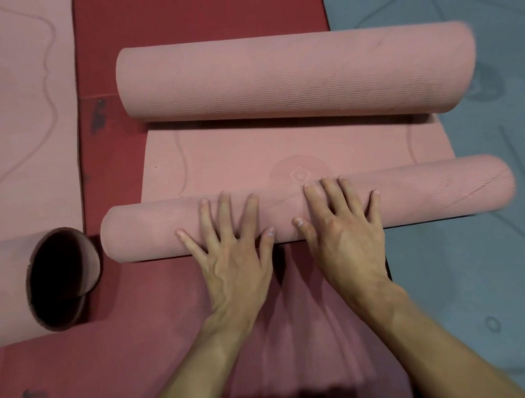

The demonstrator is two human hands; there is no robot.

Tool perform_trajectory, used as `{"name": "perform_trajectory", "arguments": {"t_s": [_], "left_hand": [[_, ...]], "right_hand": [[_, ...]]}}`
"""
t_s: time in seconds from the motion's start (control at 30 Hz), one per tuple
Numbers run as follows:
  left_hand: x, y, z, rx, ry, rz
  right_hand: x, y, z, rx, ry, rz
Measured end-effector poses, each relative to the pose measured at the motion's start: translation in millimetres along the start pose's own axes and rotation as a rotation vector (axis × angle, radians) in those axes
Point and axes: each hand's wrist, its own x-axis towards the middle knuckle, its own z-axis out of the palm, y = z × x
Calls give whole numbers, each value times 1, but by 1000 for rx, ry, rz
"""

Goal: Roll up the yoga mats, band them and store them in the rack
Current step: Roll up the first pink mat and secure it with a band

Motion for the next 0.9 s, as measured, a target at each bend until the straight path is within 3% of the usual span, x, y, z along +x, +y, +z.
{"name": "perform_trajectory", "arguments": {"t_s": [0.9], "left_hand": [[0,1,-3,17,1,4]], "right_hand": [[0,-4,-7,6,-57,11]]}}
